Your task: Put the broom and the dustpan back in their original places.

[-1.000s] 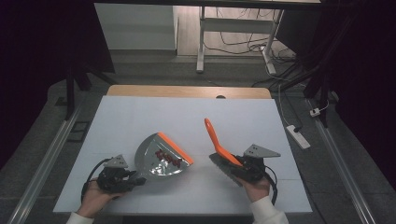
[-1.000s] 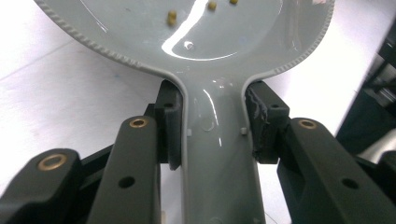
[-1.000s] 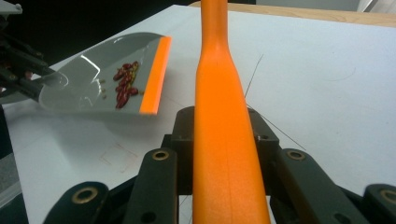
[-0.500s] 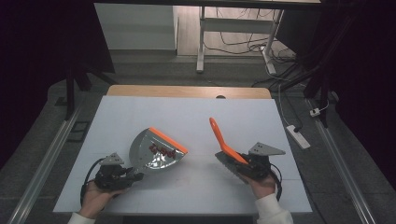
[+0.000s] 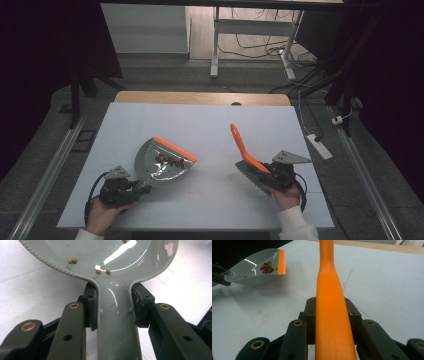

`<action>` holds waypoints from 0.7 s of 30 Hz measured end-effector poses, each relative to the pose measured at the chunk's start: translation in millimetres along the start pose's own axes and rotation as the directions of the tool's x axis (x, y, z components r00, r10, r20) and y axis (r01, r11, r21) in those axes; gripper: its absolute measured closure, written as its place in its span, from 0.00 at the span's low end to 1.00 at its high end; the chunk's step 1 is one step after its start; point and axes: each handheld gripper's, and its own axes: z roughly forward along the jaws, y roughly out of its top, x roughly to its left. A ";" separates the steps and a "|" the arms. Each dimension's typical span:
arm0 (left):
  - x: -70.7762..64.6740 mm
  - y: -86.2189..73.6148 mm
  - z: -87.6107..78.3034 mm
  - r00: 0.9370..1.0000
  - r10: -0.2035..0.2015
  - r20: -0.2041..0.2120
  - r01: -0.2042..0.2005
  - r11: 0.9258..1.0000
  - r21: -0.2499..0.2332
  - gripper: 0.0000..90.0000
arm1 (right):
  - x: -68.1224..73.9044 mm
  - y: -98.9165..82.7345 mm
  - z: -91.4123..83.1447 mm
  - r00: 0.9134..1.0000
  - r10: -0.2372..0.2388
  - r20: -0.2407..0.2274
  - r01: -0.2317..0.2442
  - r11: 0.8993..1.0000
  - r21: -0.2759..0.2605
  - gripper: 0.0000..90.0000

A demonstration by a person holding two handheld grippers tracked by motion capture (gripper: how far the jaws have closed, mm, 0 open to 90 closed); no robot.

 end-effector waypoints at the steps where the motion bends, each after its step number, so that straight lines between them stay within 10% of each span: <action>1: -0.4 -0.8 0.0 1.000 -0.010 -0.010 0.010 1.000 -0.004 0.69 | -0.9 0.1 0.0 1.000 0.003 0.002 -0.003 1.000 0.006 0.77; 7: -0.9 -7.9 -1.4 0.992 -0.105 -0.075 0.103 0.994 -0.026 0.69 | -7.0 -1.7 -0.6 0.998 0.054 0.017 -0.054 0.998 0.035 0.77; 21: 6.4 -11.8 3.5 0.939 -0.280 -0.201 0.270 0.960 -0.078 0.69 | -3.5 -9.2 4.5 0.996 0.084 0.009 -0.085 0.991 0.102 0.77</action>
